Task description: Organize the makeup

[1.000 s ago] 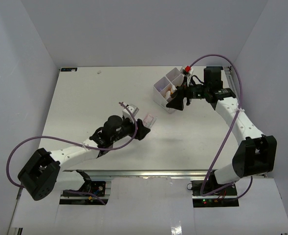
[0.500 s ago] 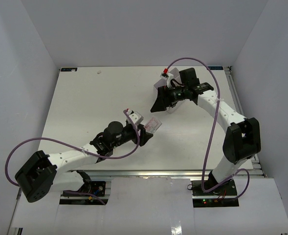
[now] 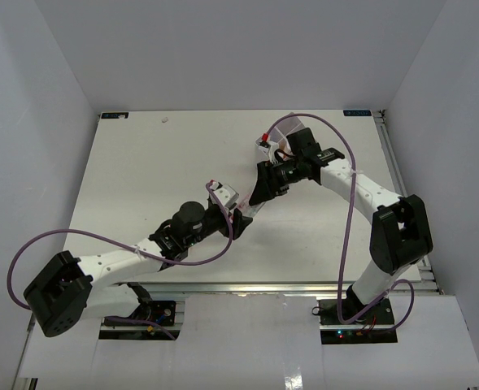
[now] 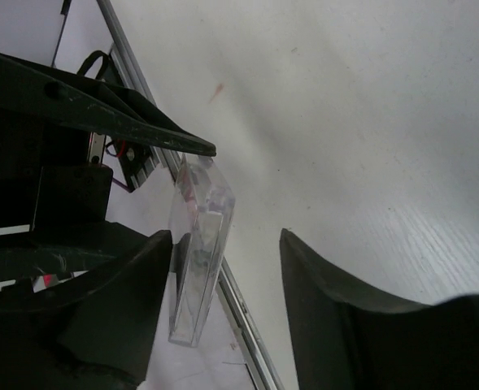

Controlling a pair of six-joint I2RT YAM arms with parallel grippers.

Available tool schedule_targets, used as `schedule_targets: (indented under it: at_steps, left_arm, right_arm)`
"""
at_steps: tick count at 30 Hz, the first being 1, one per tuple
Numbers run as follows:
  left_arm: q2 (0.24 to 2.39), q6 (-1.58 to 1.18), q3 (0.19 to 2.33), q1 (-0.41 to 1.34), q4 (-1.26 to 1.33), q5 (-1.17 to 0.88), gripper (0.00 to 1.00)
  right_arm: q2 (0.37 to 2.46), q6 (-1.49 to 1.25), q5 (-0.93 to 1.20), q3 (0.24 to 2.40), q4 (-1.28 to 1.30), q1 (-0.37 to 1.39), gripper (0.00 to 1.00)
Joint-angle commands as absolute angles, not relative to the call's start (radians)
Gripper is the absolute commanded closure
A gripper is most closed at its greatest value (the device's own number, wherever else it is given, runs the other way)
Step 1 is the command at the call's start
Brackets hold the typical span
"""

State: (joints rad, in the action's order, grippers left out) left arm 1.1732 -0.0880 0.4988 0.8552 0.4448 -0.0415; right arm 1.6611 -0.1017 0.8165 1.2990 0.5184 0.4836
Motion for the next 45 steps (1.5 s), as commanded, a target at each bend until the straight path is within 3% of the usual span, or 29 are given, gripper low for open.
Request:
schedule_targets:
  at_steps: [1,4,10,14,19,22,36,45]
  left_arm:
    - [1.154,-0.066,0.55,0.865,0.451,-0.026,0.61]
    - [1.169,-0.066,0.552,0.867,0.451,-0.031,0.61]
    - [1.188,-0.065,0.565,0.876,0.447,-0.032,0.59]
    - [1.198,-0.06,0.577,0.879,0.432,-0.04,0.53]
    - [1.187,-0.058,0.587,0.879,0.428,-0.026,0.32]
    - [1.157,-0.061,0.595,0.879,0.426,0.006,0.02]
    - [0.95,-0.079,0.721,0.879,0.21,0.123,0.02]
    - [0.683,-0.117,0.767,0.879,-0.092,0.412,0.02]
  right_arm:
    - [1.611,-0.104,0.872,1.297,0.501,0.485,0.43]
    - [1.606,-0.109,0.9,1.292,0.492,0.485,0.5]
    - [1.599,-0.14,0.97,1.274,0.462,0.485,0.77]
    - [1.591,-0.144,1.016,1.264,0.447,0.485,0.8]
    - [1.576,-0.124,1.039,1.265,0.44,0.482,0.82]
    - [1.564,-0.09,1.044,1.273,0.444,0.473,0.83]
    - [1.618,0.034,0.859,1.453,0.55,0.351,0.85]
    - [1.604,-0.155,0.514,1.501,0.323,0.317,0.86]
